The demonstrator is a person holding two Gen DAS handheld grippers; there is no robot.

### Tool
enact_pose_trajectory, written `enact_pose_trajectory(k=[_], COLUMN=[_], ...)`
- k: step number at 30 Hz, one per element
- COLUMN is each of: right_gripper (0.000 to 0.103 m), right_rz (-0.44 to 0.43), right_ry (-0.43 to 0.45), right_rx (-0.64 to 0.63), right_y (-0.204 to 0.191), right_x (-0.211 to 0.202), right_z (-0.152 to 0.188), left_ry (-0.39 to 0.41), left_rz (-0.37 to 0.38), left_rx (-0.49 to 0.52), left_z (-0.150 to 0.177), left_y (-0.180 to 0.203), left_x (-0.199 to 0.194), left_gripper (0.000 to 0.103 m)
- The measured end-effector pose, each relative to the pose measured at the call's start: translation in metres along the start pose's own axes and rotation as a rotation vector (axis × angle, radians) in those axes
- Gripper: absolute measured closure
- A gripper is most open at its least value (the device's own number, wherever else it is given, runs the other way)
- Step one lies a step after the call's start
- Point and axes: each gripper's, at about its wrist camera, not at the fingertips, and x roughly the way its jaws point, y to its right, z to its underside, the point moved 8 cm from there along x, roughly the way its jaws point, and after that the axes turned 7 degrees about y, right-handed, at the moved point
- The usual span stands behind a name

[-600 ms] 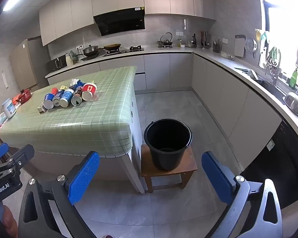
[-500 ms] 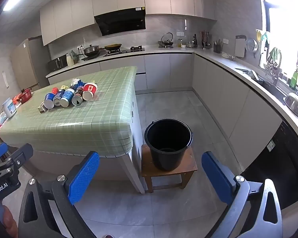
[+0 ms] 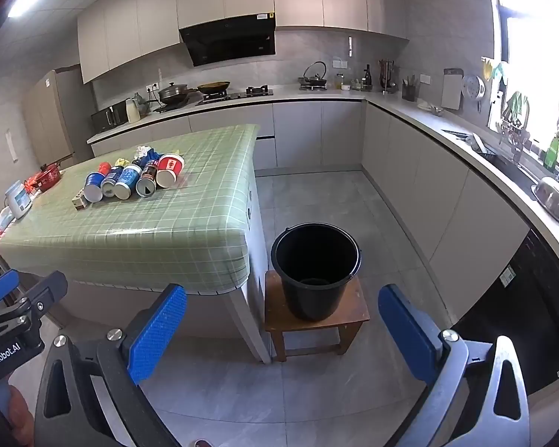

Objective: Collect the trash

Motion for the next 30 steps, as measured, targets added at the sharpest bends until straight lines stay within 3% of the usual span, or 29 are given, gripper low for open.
enact_pose_trajectory(k=[30], right_gripper=[0.0], right_rz=[-0.001], right_ry=[-0.004], right_rx=[0.01], right_y=[-0.0031], right_x=[0.0083], right_z=[-0.001], left_ry=[-0.003], left_rz=[-0.006], left_rx=[-0.009], left_z=[-0.0005], left_y=[-0.0023], left_x=[0.004], left_gripper=[0.0])
